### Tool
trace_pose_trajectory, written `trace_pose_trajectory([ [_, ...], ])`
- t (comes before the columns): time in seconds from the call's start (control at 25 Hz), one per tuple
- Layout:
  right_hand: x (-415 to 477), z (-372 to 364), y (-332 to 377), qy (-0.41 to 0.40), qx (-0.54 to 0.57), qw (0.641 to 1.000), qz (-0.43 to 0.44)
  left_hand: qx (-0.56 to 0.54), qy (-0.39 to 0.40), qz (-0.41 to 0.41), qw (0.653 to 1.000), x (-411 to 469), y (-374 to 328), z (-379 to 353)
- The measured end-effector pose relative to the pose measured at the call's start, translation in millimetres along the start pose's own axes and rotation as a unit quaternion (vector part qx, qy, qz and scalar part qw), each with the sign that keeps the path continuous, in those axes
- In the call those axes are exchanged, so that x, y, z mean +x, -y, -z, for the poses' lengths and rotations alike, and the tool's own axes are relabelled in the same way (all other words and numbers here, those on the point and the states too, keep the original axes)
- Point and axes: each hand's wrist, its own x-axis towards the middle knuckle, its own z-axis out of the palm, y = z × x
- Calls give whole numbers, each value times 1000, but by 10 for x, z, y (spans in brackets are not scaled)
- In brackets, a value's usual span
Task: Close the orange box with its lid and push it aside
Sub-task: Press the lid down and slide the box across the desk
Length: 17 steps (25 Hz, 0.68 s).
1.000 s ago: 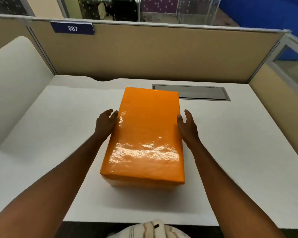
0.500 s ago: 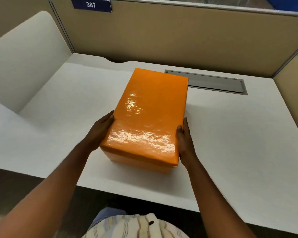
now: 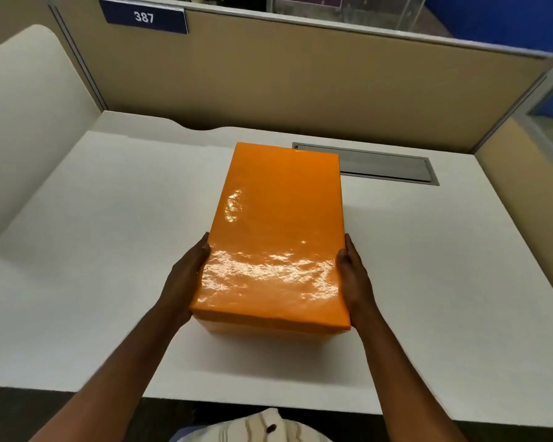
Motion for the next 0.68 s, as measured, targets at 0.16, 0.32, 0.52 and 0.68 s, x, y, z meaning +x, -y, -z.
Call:
trace_pose_trajectory([
  [0.16,110,-415,242,-6,-2,1000,4,4,-30,-26,999,162,-255,330],
  [0.32,297,-981,529,-2,10,1000,10,25,-43,-48,998,452,-663,772],
  [0.52,588,-1772,853,18,31,999,9,-16,-128,-54,990,774,-1174,1382],
  [0.68,876,-2391,1053,44,38,998,6,-28,-174,-61,983,1073,-1477,1838],
])
